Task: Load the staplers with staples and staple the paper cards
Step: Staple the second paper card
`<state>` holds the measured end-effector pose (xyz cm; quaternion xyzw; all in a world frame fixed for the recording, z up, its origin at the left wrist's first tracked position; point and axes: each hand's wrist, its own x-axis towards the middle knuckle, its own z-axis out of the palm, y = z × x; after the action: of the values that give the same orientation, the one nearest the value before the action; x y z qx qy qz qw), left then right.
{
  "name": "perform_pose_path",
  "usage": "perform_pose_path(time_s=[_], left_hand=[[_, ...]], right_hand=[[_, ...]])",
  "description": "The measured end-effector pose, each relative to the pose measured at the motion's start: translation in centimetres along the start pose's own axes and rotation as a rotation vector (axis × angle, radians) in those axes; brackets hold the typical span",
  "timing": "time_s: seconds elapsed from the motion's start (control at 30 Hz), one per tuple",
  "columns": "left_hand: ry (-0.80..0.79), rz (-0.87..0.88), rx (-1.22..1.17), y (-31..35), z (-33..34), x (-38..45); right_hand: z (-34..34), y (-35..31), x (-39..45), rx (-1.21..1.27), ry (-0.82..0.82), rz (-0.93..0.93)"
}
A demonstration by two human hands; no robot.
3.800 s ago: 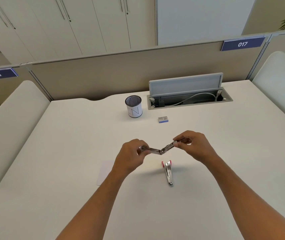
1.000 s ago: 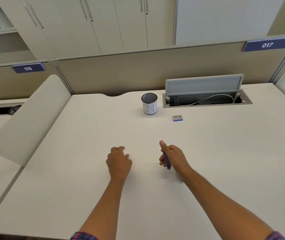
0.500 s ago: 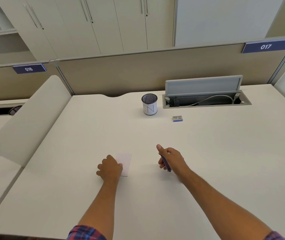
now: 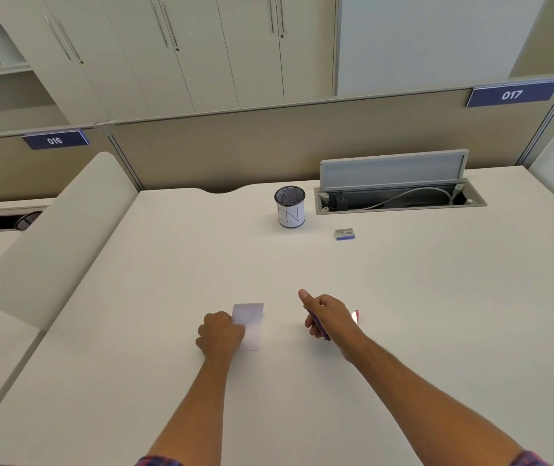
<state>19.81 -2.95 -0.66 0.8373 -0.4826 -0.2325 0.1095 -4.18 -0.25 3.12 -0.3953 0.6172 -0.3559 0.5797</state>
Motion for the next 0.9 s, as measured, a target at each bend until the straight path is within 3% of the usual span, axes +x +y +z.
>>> perform_pose_path(time_s=[0.07, 0.2, 0.33, 0.43, 0.57, 0.73, 0.9], left_hand=[[-0.029, 0.103, -0.148, 0.6, -0.2, -0.9], [-0.235, 0.341, -0.483, 2.1, -0.5, -2.7], [-0.403, 0.404, -0.665, 3.6, -0.9, -4.7], [-0.481, 0.34, -0.812, 4.5, -1.1, -5.4], [-0.632, 0.076, -1.086, 5.6, -1.3, -6.7], [-0.855, -0.171, -1.448, 6.6, -1.5, -7.8], [-0.796, -0.124, -1.473, 7.0, -1.3, -7.5]], right_hand=[[0.3, 0.1, 0.0, -0.004, -0.011, -0.039], [-0.1, 0.1, 0.4, -0.018, 0.018, -0.162], [-0.7, -1.2, 0.4, -0.015, 0.001, -0.263], [-1.3, -1.8, 0.5, -0.101, 0.038, -0.356], [-1.4, -2.4, -0.2, -0.227, 0.101, -0.54], [-2.2, -1.7, 0.0, -0.774, 0.159, -0.869], [-3.1, -0.9, 0.0, -0.991, 0.09, -1.041]])
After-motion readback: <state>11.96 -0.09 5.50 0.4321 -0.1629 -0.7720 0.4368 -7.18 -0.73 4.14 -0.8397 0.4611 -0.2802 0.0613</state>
